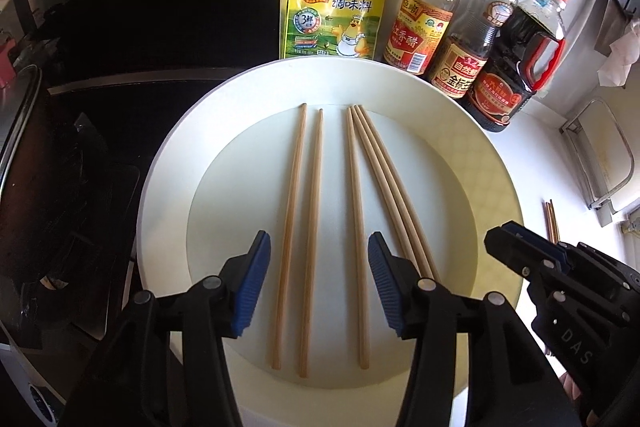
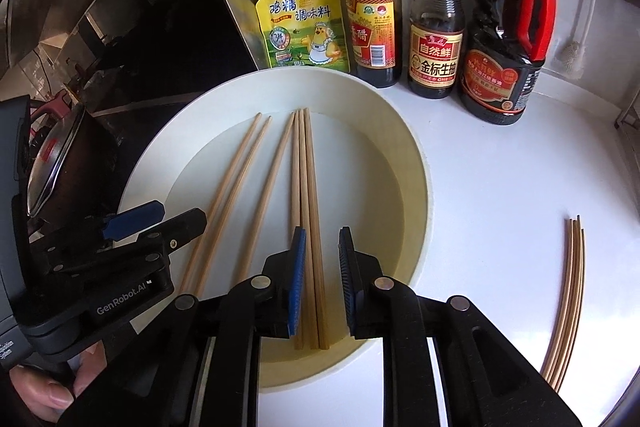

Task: Organize utensils
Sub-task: 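Open the right tool to drop the chopstick into the basin, then move the open right tool back over the chopstick row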

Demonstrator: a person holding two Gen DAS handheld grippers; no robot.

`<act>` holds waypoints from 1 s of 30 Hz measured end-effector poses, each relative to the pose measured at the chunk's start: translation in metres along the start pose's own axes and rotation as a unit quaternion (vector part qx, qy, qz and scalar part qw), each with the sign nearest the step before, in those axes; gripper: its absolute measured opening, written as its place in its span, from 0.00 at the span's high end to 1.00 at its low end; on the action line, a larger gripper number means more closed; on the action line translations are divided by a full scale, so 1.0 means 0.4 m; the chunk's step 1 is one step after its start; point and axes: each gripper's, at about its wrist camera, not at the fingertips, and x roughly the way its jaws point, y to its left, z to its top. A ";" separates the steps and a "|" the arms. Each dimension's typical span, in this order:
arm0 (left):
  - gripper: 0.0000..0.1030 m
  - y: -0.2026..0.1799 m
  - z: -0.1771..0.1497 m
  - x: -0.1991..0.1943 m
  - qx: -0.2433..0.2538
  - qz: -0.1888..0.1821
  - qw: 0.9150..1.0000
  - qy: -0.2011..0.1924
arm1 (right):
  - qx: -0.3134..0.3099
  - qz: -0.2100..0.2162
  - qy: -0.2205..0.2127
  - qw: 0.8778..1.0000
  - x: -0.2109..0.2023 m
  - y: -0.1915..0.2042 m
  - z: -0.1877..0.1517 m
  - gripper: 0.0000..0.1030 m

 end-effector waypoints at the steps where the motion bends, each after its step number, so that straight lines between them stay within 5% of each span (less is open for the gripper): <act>1: 0.51 -0.006 -0.004 -0.005 0.003 -0.001 1.000 -0.001 | 0.003 -0.001 -0.005 1.000 -0.012 -0.005 -0.006 0.81; 15: 0.44 -0.174 -0.066 -0.076 0.072 -0.032 0.997 -0.017 | 0.052 -0.030 -0.024 0.998 -0.137 -0.147 -0.131 0.68; 30: 0.38 -0.456 -0.131 -0.070 0.133 -0.083 0.988 -0.008 | 0.124 -0.107 -0.026 0.986 -0.270 -0.444 -0.267 0.61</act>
